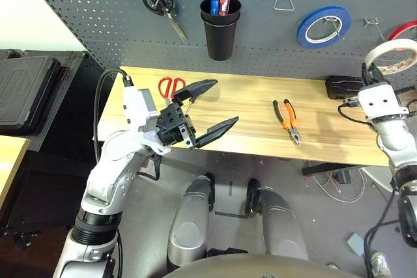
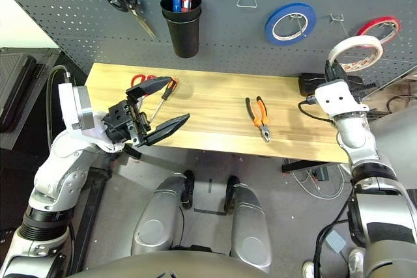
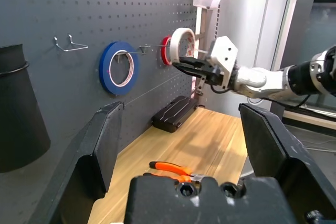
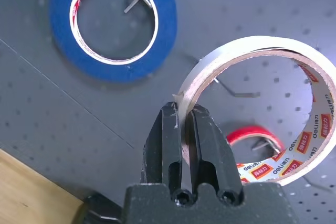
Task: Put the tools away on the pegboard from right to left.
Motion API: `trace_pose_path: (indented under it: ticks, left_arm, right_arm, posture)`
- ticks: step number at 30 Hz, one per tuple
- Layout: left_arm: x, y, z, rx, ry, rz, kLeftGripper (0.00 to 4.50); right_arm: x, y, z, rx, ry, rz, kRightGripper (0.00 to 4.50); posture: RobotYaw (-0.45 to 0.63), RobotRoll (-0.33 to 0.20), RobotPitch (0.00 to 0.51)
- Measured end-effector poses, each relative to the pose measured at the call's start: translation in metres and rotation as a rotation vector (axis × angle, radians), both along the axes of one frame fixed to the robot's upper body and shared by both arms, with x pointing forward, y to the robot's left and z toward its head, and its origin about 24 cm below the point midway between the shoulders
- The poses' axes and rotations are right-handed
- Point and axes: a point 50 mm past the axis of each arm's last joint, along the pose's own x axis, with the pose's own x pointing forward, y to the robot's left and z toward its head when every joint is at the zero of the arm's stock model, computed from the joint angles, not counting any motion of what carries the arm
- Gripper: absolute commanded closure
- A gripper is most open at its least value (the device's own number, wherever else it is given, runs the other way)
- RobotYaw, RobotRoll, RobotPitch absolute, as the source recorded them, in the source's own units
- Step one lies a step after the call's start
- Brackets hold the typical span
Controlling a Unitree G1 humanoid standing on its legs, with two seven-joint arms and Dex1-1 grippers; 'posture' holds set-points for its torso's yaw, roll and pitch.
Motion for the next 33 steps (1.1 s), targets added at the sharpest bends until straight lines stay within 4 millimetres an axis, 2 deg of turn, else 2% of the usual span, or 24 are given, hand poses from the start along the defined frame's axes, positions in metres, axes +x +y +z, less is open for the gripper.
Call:
trace_pose_path:
  ticks: [6,18,21,26,29,31,33]
  left_arm:
    - [0.000,-0.001,0.000,0.002,-0.004,0.000,0.00]
    - [0.001,0.000,0.000,0.012,-0.004,0.004,0.00]
    - [0.001,0.000,0.000,0.017,-0.004,0.005,0.00]
    - [0.001,0.001,-0.001,0.024,-0.002,0.007,0.00]
    - [0.000,0.002,-0.003,0.031,0.005,0.012,0.00]
    - [-0.001,0.003,-0.005,0.039,0.016,0.018,0.00]
    - [-0.002,0.005,-0.008,0.050,0.028,0.024,0.00]
  right_arm:
    - [0.023,0.006,0.019,0.004,0.068,0.011,4.47]
    - [0.059,0.020,0.040,0.096,0.245,-0.017,4.47]
    - [0.062,0.023,0.039,0.110,0.265,-0.024,3.60]
    - [0.062,0.027,0.041,0.131,0.220,-0.013,1.67]
    - [0.055,0.024,0.033,0.147,0.193,-0.005,0.51]
    - [0.047,0.020,0.020,0.157,0.193,0.000,0.03]
    - [0.037,0.015,0.006,0.168,0.191,0.006,0.03]
  posture:
    - [0.31,0.000,0.220]
    - [0.32,0.000,0.215]
    - [0.32,0.000,0.214]
    - [0.34,0.000,0.216]
    - [0.34,0.000,0.222]
    - [0.34,0.000,0.223]
    - [0.34,0.000,0.230]
